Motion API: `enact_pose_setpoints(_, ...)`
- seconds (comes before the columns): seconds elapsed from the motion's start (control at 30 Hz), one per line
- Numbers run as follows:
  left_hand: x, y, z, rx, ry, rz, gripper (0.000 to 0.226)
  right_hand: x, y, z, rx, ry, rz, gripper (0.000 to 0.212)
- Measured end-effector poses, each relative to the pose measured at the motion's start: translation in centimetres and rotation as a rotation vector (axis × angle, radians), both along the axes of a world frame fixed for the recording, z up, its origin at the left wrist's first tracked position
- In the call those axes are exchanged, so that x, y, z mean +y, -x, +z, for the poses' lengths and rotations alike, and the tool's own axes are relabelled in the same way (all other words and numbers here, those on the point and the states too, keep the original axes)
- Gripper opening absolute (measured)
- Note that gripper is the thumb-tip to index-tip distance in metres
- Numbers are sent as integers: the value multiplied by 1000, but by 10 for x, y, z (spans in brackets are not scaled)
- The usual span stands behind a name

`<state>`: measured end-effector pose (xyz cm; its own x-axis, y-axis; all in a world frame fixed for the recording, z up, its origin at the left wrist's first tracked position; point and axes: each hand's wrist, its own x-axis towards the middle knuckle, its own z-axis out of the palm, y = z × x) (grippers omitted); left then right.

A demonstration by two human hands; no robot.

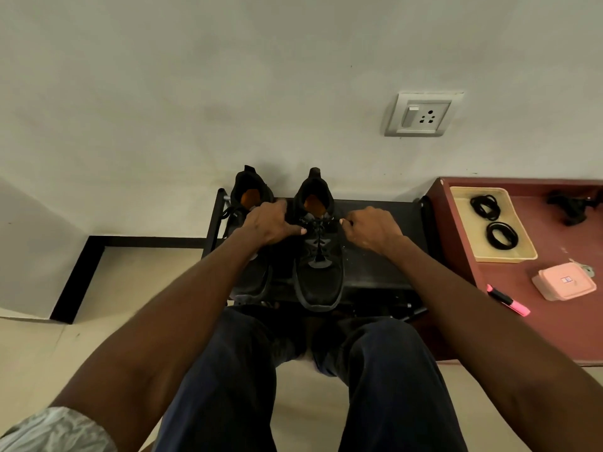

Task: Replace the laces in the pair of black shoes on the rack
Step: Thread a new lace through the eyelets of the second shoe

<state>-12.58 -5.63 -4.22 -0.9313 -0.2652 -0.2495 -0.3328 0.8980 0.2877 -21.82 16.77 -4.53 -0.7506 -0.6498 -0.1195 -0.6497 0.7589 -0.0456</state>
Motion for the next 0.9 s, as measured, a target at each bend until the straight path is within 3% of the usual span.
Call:
enact_pose_setpoints(0.1,2,-3,5,-1,29,-108,46,-1,0,1,-20,13,-26,43)
enact_pose_setpoints(0.2,-1,-8,2,60,-108,-71,29,-3,-1,4,-24,9,-36,43)
enact_pose_setpoints(0.27,1,-11,4,59,-123,-79,39,-3,-3,4,-16,-4,-26,43)
enact_pose_setpoints(0.5,-2,-8,8,-1,-29,-134,44,1,0,7,8,-62,24,41)
enact_pose_setpoints(0.7,-1,-8,5,-55,266,-272,45,6,5,3,2,-74,55,42)
enact_pose_setpoints(0.9,-4,-14,-10,-28,298,-291,21,14,12,-4,-21,-50,43,41)
